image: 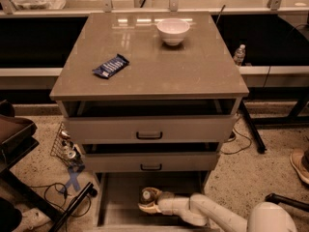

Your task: Pick blue plastic bottle from bottom drawer and place on counter

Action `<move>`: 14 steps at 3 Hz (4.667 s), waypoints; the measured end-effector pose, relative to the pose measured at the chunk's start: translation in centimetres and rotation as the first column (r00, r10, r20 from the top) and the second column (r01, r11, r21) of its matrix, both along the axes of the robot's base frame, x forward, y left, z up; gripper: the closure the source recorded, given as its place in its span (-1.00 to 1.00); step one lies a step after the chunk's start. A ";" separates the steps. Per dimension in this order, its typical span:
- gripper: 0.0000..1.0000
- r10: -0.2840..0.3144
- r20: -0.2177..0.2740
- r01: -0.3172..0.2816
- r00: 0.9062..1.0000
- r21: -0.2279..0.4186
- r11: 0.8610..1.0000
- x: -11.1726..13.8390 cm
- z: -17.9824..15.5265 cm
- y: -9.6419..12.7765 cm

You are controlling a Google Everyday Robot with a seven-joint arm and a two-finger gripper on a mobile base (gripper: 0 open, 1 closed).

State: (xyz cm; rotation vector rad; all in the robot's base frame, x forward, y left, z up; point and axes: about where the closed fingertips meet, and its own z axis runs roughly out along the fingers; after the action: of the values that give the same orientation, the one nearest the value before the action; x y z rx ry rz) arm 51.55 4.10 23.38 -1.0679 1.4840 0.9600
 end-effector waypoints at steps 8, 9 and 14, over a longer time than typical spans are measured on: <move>1.00 -0.220 0.006 0.219 0.975 0.081 0.972 -5.8 35.5 -10.4; 1.00 -0.260 -0.008 0.259 0.966 0.086 0.962 -5.0 36.9 -10.7; 1.00 -0.482 0.062 0.479 0.874 0.052 0.876 3.3 66.8 -18.1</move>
Offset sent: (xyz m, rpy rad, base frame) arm -0.0382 -0.0041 0.0457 0.1521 0.0509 -0.0101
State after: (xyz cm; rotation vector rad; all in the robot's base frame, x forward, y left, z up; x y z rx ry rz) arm 54.82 -13.98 90.13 -0.6476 1.5642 0.5819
